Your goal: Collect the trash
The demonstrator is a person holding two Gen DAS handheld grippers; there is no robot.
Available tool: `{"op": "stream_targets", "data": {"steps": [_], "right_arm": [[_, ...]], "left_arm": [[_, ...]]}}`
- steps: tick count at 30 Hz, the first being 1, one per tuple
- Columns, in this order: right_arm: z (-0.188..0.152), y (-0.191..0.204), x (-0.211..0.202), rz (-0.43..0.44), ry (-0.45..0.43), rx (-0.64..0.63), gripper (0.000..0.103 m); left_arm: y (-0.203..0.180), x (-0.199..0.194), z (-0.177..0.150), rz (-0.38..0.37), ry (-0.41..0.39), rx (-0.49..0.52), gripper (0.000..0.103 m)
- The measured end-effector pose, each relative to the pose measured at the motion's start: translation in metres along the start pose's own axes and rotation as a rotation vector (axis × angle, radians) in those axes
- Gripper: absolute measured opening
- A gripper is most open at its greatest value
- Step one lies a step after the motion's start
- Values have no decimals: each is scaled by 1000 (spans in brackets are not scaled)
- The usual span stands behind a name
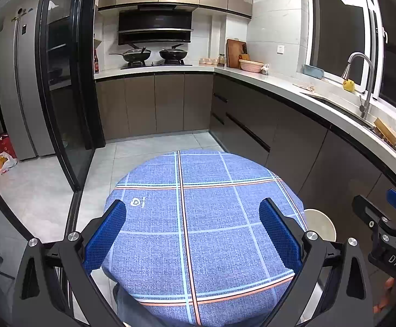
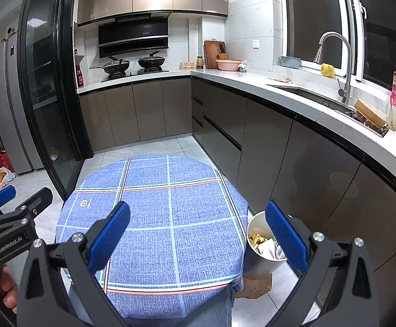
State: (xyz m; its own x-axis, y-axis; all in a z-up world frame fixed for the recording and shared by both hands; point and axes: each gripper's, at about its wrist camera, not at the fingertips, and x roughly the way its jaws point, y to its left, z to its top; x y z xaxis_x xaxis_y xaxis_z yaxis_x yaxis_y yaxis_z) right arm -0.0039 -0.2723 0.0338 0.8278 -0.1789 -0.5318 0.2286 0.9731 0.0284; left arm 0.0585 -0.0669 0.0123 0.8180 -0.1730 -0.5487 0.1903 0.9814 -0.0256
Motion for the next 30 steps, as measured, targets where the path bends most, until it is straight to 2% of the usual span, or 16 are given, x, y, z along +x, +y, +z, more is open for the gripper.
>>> {"op": "stream_targets", "data": {"steps": [30], "right_arm": [[2,0,0,1,-3,-1,100]], "left_arm": [[-1,-2,-2,-9,0,-3,95]]}}
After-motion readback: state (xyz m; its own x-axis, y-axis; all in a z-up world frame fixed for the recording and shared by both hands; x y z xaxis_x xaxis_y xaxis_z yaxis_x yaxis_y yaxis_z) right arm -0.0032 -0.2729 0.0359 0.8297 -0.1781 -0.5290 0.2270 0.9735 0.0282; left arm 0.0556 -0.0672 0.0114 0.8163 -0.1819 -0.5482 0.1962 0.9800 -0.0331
